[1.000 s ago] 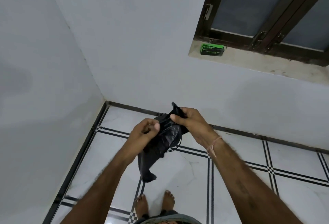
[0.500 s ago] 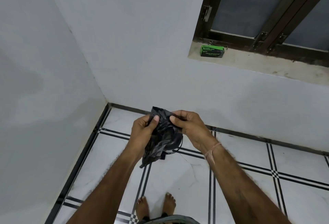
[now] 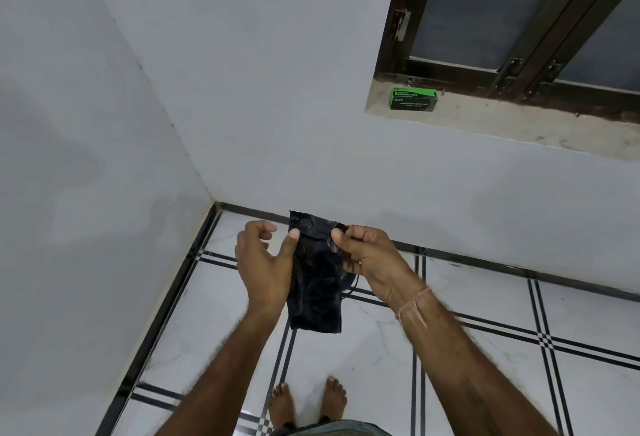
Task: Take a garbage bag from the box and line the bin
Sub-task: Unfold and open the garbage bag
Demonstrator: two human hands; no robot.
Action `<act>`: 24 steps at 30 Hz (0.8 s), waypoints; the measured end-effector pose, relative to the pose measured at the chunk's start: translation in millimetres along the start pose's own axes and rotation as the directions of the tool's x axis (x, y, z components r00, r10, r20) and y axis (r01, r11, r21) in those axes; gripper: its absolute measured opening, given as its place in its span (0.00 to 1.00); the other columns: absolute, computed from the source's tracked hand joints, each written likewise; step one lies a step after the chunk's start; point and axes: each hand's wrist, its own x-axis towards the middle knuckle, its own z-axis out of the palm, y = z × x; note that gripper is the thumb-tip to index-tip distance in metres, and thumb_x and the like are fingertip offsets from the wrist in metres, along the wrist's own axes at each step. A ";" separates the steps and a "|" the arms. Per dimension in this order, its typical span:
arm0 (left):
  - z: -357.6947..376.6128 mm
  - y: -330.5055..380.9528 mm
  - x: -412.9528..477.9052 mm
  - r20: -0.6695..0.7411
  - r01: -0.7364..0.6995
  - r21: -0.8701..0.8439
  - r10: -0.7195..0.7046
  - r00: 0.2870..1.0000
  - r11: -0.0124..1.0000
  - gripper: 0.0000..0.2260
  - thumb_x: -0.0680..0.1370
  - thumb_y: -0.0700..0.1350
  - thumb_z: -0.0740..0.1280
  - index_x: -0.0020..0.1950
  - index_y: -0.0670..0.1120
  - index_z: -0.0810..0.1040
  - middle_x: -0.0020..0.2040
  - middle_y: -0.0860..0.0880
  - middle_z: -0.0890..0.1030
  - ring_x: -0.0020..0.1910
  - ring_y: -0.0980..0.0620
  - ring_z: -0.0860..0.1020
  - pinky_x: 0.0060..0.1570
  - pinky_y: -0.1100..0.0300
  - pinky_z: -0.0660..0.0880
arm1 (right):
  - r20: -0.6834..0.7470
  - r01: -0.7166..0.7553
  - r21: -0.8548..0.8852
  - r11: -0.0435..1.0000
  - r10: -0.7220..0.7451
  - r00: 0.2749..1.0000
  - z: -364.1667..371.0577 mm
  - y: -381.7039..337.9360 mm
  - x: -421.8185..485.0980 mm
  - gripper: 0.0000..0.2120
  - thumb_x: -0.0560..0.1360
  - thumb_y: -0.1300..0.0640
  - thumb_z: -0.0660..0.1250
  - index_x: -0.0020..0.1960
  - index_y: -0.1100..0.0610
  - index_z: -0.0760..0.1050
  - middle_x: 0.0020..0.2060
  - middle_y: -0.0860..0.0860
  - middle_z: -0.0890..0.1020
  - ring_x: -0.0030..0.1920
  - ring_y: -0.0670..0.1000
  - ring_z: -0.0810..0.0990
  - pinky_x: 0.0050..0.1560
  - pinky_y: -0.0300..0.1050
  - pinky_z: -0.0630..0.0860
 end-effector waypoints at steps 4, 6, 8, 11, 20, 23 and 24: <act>5.3 24.3 -15.3 0.393 0.140 -0.370 0.018 0.919 0.919 0.09 0.80 0.50 0.70 0.54 0.46 0.82 0.52 0.46 0.85 0.52 0.48 0.82 0.51 0.55 0.80 | -0.002 0.002 0.031 1.000 -0.002 1.000 5.5 -1.5 -1.4 0.08 0.76 0.58 0.74 0.40 0.58 0.80 0.36 0.53 0.83 0.35 0.49 0.81 0.37 0.40 0.77; 11.6 31.2 -18.7 0.468 0.258 -0.459 -0.015 0.883 0.850 0.12 0.78 0.49 0.71 0.56 0.41 0.81 0.53 0.42 0.85 0.52 0.49 0.83 0.50 0.58 0.80 | 0.003 -0.015 0.074 0.997 0.015 1.000 10.5 -0.4 -1.9 0.08 0.74 0.55 0.76 0.43 0.60 0.82 0.37 0.56 0.81 0.35 0.51 0.79 0.38 0.43 0.79; 17.3 31.2 -16.9 0.478 0.328 -0.485 -0.068 0.876 0.811 0.12 0.77 0.48 0.72 0.53 0.40 0.81 0.51 0.41 0.85 0.49 0.49 0.83 0.48 0.58 0.80 | 0.001 -0.035 0.073 0.997 0.035 0.999 13.4 1.7 -1.6 0.12 0.69 0.51 0.78 0.43 0.59 0.82 0.36 0.55 0.79 0.34 0.50 0.76 0.39 0.43 0.78; 18.6 27.8 -12.4 0.483 0.430 -0.533 -0.156 0.862 0.729 0.11 0.78 0.46 0.71 0.51 0.38 0.80 0.43 0.44 0.83 0.42 0.50 0.81 0.41 0.60 0.79 | 0.008 -0.057 0.131 0.990 0.057 0.998 14.9 7.1 -0.9 0.14 0.68 0.49 0.76 0.41 0.58 0.77 0.31 0.50 0.77 0.32 0.46 0.74 0.35 0.39 0.77; -0.3 8.0 10.7 0.458 0.566 -0.597 -0.338 0.822 0.569 0.10 0.82 0.49 0.65 0.52 0.44 0.82 0.46 0.48 0.86 0.45 0.51 0.82 0.48 0.56 0.78 | -0.237 -0.054 0.220 0.974 0.107 0.965 -13.9 7.6 12.0 0.12 0.80 0.45 0.67 0.46 0.54 0.77 0.44 0.50 0.86 0.45 0.49 0.83 0.54 0.51 0.80; -1.6 -2.9 10.8 0.514 0.591 -0.554 -0.318 0.797 0.586 0.12 0.84 0.48 0.61 0.55 0.43 0.81 0.49 0.46 0.85 0.48 0.49 0.83 0.55 0.52 0.78 | -0.397 -0.051 0.288 0.956 0.168 0.902 -18.5 8.6 29.9 0.14 0.84 0.48 0.61 0.46 0.56 0.74 0.44 0.54 0.82 0.45 0.53 0.81 0.50 0.53 0.81; -0.7 -4.6 9.5 0.544 0.600 -0.535 -0.301 0.783 0.595 0.11 0.85 0.46 0.60 0.54 0.43 0.81 0.49 0.46 0.85 0.48 0.49 0.82 0.55 0.52 0.78 | -0.446 -0.040 0.305 0.952 0.180 0.877 -17.6 8.4 36.0 0.14 0.85 0.50 0.60 0.44 0.57 0.73 0.43 0.55 0.80 0.42 0.53 0.80 0.48 0.51 0.80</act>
